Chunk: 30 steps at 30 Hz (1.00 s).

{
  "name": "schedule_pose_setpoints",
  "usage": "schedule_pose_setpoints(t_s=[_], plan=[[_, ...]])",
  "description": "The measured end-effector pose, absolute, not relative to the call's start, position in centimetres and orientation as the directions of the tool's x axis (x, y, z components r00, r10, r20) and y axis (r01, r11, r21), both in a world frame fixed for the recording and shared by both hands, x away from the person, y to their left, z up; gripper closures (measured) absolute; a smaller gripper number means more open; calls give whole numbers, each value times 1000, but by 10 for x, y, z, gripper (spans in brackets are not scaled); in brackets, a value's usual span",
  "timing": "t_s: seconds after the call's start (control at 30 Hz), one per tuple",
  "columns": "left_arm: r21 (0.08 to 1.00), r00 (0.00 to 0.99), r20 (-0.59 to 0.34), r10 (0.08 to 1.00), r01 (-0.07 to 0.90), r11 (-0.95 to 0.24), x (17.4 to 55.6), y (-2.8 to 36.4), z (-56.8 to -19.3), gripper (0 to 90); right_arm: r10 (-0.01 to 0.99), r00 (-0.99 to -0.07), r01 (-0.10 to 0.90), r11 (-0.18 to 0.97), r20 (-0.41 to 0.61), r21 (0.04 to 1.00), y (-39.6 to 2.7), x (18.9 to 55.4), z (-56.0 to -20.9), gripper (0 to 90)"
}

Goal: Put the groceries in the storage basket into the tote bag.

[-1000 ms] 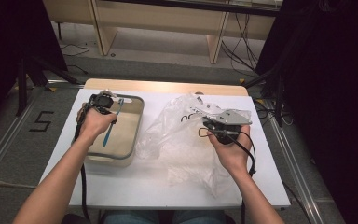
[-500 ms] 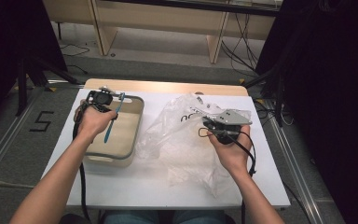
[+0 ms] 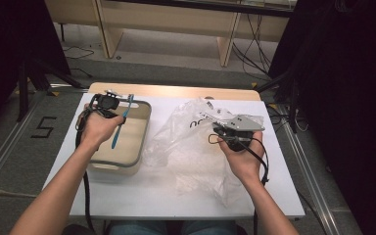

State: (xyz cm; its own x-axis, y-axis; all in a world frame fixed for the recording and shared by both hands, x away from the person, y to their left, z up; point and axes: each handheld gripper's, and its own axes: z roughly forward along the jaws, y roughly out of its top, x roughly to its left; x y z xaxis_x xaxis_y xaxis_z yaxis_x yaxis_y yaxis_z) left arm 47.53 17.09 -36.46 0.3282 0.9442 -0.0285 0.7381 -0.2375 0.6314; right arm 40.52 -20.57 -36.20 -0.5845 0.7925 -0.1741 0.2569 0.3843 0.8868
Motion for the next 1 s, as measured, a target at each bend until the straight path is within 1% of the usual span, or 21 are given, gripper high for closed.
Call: schedule_pose_setpoints(t_s=[0.63, 1.0], plan=[[688, 378, -26, 925, 679, -258, 458, 157, -346, 814, 792, -586, 257, 381, -170, 888, -207, 405, -362, 900], [704, 406, -31, 913, 657, -268, 451, 152, -341, 814, 793, -585, 259, 380, -169, 888, -206, 405, -362, 900]])
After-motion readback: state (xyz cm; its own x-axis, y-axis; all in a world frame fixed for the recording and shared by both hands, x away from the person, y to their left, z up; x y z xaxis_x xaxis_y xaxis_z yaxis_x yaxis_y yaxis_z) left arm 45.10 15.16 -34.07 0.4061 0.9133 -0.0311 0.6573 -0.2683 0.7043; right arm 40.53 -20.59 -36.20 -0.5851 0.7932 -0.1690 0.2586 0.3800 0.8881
